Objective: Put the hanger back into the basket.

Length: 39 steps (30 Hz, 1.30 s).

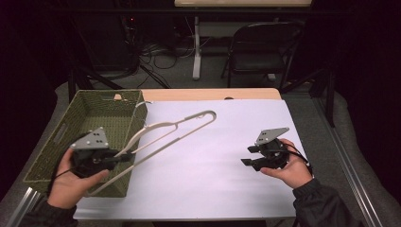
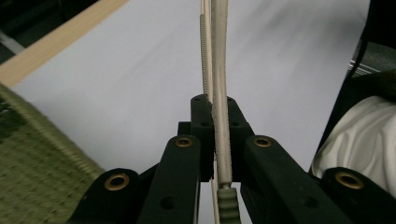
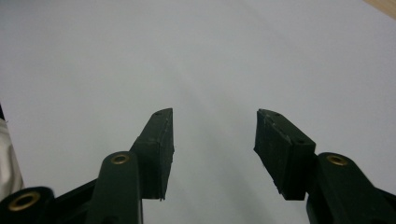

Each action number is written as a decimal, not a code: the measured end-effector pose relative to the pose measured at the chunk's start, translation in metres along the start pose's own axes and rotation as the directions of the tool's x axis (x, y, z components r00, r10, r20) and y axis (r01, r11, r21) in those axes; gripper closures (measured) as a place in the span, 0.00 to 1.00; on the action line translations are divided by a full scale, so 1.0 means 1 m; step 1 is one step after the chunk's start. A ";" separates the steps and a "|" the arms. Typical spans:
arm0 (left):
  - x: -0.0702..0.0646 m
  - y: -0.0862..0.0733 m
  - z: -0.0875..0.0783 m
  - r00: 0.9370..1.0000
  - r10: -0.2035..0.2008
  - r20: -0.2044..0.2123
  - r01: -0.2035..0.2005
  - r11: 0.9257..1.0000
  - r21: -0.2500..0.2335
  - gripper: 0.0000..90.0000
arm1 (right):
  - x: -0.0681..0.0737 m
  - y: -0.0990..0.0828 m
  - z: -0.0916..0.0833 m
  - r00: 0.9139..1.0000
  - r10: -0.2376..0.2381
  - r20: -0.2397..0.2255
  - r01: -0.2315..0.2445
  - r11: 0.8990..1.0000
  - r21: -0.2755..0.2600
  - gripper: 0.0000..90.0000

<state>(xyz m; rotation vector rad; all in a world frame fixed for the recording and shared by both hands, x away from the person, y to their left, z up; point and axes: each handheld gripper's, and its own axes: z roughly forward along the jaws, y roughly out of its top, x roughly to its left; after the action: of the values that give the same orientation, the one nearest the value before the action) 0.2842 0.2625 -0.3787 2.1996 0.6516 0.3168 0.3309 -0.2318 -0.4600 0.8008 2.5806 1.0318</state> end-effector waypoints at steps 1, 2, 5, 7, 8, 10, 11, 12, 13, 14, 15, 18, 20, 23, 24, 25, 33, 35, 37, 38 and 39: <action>0.005 0.000 -0.006 1.000 -0.003 -0.011 0.003 1.000 -0.007 0.97 | -0.001 -0.001 0.000 1.000 0.008 0.004 -0.008 1.000 -0.012 0.52; 0.010 0.000 -0.011 1.000 -0.009 -0.022 0.008 1.000 -0.010 0.97 | -0.001 -0.003 -0.001 1.000 0.019 0.007 -0.019 1.000 -0.018 0.52; 0.026 -0.003 -0.023 0.998 -0.032 -0.046 0.031 0.999 -0.017 0.97 | -0.003 -0.007 -0.001 0.999 0.040 0.014 -0.040 0.999 -0.027 0.52; 0.038 -0.008 -0.028 0.997 -0.050 -0.055 0.049 0.999 -0.024 0.97 | -0.004 -0.010 -0.001 0.999 0.050 0.013 -0.050 0.998 -0.027 0.52; 0.046 -0.012 -0.030 0.996 -0.067 -0.059 0.066 0.998 -0.024 0.97 | -0.005 -0.012 0.000 0.998 0.057 0.012 -0.056 0.998 -0.042 0.52; 0.056 -0.017 -0.031 0.993 -0.088 -0.077 0.087 0.996 -0.019 0.97 | -0.006 -0.015 0.002 0.997 0.070 0.017 -0.070 0.996 -0.048 0.52; 0.061 -0.020 -0.031 0.992 -0.098 -0.085 0.097 0.995 -0.015 0.97 | -0.006 -0.017 0.002 0.997 0.079 0.014 -0.079 0.996 -0.044 0.52; 0.067 -0.023 -0.033 0.990 -0.107 -0.091 0.106 0.994 -0.009 0.97 | -0.007 -0.018 0.003 0.997 0.081 0.016 -0.080 0.996 -0.047 0.53; 0.072 -0.025 -0.033 0.988 -0.118 -0.099 0.118 0.993 -0.008 0.97 | -0.007 -0.019 0.004 0.996 0.085 0.016 -0.084 0.995 -0.048 0.53; 0.078 -0.028 -0.034 0.986 -0.127 -0.106 0.127 0.992 -0.009 0.97 | -0.007 -0.020 0.004 0.996 0.090 0.020 -0.089 0.995 -0.048 0.53; 0.083 -0.030 -0.036 0.985 -0.132 -0.115 0.131 0.991 -0.009 0.97 | -0.008 -0.020 0.004 0.996 0.086 0.022 -0.085 0.996 -0.037 0.53; 0.098 -0.034 -0.042 0.980 -0.150 -0.129 0.148 0.989 -0.022 0.97 | -0.007 -0.021 0.006 0.996 0.085 0.032 -0.084 0.996 -0.035 0.53; 0.106 -0.034 -0.048 0.979 -0.147 -0.140 0.145 0.989 -0.029 0.97 | -0.007 -0.023 0.008 0.995 0.092 0.025 -0.090 0.995 -0.052 0.53; 0.116 -0.035 -0.056 0.977 -0.146 -0.156 0.143 0.989 -0.032 0.97 | -0.007 -0.026 0.010 0.995 0.101 0.026 -0.100 0.994 -0.047 0.53; 0.119 -0.037 -0.059 0.976 -0.148 -0.159 0.145 0.989 -0.029 0.97 | -0.007 -0.027 0.010 0.994 0.106 0.026 -0.105 0.993 -0.045 0.53; 0.121 -0.038 -0.060 0.975 -0.151 -0.162 0.149 0.988 -0.028 0.97 | -0.008 -0.028 0.011 0.994 0.110 0.026 -0.109 0.993 -0.044 0.53; 0.138 -0.063 -0.068 0.960 -0.199 -0.197 0.198 0.980 -0.026 0.97 | -0.008 -0.030 0.010 0.992 0.121 0.027 -0.120 0.992 -0.040 0.53; 0.141 -0.071 -0.072 0.955 -0.216 -0.204 0.215 0.976 -0.027 0.97 | -0.008 -0.031 0.010 0.992 0.124 0.025 -0.123 0.992 -0.039 0.53; 0.143 -0.077 -0.073 0.950 -0.227 -0.213 0.228 0.974 -0.021 0.97 | -0.008 -0.031 0.010 0.991 0.128 0.028 -0.127 0.991 -0.037 0.53; 0.145 -0.080 -0.074 0.949 -0.230 -0.217 0.232 0.973 -0.017 0.97 | -0.009 -0.031 0.010 0.992 0.127 0.029 -0.126 0.991 -0.036 0.53; 0.146 -0.082 -0.075 0.946 -0.237 -0.222 0.240 0.971 -0.015 0.97 | -0.009 -0.031 0.010 0.991 0.129 0.029 -0.128 0.991 -0.035 0.53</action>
<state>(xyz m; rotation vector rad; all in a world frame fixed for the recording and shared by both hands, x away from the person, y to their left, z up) 0.3456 0.4344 -0.3916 2.0854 1.0360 0.4365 0.3298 -0.2498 -0.4891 0.9781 2.5075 1.0857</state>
